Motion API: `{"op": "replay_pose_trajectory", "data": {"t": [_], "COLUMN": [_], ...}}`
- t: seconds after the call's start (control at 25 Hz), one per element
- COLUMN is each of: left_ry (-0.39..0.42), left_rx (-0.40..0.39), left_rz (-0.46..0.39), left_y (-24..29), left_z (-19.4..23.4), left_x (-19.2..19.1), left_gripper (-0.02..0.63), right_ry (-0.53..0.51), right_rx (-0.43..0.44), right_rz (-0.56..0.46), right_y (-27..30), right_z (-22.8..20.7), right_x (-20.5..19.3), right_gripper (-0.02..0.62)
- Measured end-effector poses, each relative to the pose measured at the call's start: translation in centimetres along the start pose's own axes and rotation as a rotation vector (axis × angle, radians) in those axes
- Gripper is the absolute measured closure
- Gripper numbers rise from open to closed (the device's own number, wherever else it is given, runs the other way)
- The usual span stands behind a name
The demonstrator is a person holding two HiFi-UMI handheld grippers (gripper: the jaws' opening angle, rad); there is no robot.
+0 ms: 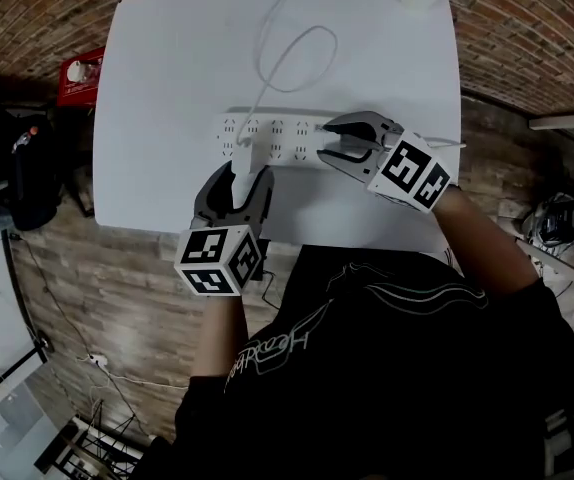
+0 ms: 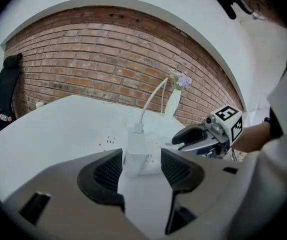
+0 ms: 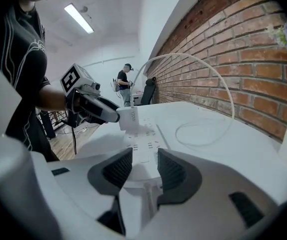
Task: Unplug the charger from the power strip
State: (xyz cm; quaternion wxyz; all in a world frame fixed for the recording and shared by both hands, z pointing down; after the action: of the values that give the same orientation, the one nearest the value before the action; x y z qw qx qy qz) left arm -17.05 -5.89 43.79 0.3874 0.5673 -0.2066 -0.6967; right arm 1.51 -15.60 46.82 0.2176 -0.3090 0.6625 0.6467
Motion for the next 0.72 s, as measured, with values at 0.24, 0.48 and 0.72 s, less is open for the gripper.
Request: {"op": "replay_pose_trajectory", "data": {"t": [0.24, 0.48, 0.72], "left_ry": [0.002, 0.034, 0.035], "left_rx": [0.030, 0.055, 0.093], "left_rz": [0.000, -0.003, -0.001], "left_y": [0.6, 1.0, 1.0], "left_z": [0.5, 0.4, 0.5], "left_x": [0.3, 0.8, 1.1], "left_gripper": [0.385, 0.401, 0.439], "right_ry": [-0.024, -0.030, -0.012], "right_rx": [-0.009, -0.026, -0.039], "right_rz": [-0.019, -0.047, -0.087], "right_y": [0.5, 0.6, 0.6], "right_z": [0.3, 0.4, 0.5], "right_x": [-0.2, -0.3, -0.7], "right_gripper": [0.449, 0.450, 0.451]}}
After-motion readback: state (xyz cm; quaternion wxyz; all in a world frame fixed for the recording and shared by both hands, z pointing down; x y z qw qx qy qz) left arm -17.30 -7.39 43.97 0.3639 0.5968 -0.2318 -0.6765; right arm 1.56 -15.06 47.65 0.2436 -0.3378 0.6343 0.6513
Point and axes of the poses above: the fingertips, and each gripper's own axes: y forward along the fingers, z to its left, x out of its top, the point moved 8 cm from there along -y, backward along the fingers, and after that the axes turned 13 degrees about z, right-handed, at the moved point
